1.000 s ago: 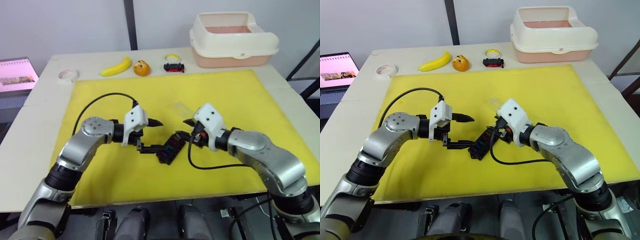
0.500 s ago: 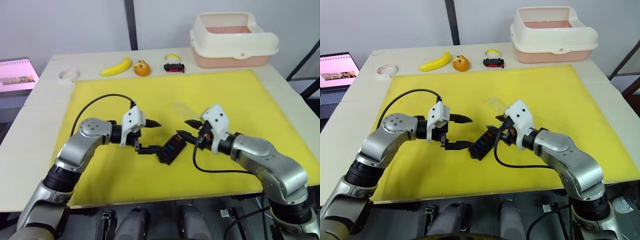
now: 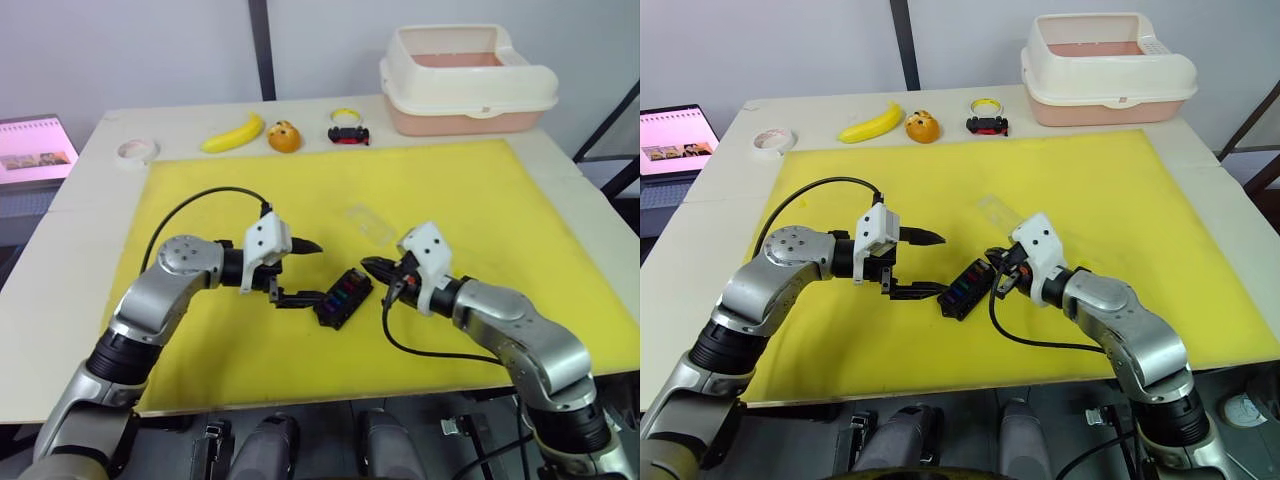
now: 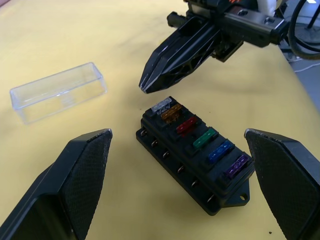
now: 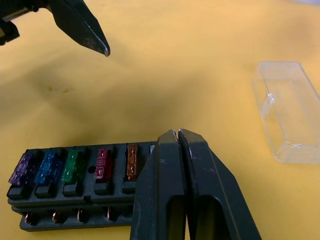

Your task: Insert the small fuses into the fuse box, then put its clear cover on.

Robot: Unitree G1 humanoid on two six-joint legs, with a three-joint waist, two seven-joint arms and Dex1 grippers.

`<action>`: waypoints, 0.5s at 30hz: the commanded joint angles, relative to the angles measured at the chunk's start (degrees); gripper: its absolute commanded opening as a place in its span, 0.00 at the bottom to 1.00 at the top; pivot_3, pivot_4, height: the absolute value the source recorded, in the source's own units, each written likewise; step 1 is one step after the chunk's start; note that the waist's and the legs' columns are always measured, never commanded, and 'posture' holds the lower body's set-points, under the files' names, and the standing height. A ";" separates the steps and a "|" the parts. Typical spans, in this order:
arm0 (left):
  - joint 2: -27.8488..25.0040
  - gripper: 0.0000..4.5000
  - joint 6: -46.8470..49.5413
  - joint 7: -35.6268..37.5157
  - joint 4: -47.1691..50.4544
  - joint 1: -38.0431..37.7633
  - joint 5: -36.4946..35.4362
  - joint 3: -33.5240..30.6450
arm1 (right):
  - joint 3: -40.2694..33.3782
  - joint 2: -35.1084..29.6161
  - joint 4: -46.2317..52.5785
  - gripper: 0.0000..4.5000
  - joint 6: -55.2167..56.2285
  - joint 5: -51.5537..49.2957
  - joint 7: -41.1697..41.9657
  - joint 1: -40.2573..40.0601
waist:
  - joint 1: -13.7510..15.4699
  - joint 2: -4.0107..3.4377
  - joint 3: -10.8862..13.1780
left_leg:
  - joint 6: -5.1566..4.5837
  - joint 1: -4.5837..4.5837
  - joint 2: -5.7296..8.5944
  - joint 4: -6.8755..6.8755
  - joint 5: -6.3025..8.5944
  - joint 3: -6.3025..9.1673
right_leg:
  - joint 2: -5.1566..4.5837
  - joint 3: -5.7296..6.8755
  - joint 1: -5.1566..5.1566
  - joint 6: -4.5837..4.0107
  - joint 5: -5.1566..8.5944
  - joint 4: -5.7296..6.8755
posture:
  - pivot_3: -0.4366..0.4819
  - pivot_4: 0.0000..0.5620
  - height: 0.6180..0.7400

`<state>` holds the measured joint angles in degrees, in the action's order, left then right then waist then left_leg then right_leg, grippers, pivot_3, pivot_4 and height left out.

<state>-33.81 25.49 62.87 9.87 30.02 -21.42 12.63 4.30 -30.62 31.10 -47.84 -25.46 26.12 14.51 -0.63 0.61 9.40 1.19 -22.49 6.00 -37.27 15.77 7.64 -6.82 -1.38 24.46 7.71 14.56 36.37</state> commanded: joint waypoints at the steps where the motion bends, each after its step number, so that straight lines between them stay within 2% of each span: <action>1: -0.19 1.00 -0.48 -0.30 2.06 0.45 0.14 -0.74 | 0.14 0.68 0.97 0.01 0.92 0.36 -0.01 0.59 | 0.00 0.00 0.00 | 0.00 0.00 0.00 0.00 0.00 0.00 | 0.00 0.00 0.00 0.00 0.00 0.00 | 0.48 0.27 1.00; 15: 0.05 1.00 -0.93 -0.75 1.95 0.21 0.44 -0.49 | 1.42 0.95 0.69 0.01 1.55 1.44 0.71 0.51 | -0.02 0.00 0.00 | 0.00 0.00 0.00 -0.01 0.00 0.00 | 0.00 0.00 0.00 0.00 0.00 0.01 | 0.48 0.27 1.00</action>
<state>-33.72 25.49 62.28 9.87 30.02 -21.24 12.64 6.00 -29.76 31.11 -47.56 -24.43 26.42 14.68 -0.65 0.60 9.40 1.19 -22.49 6.01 -37.28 15.77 7.64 -6.82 -1.39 24.46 7.71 14.56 36.38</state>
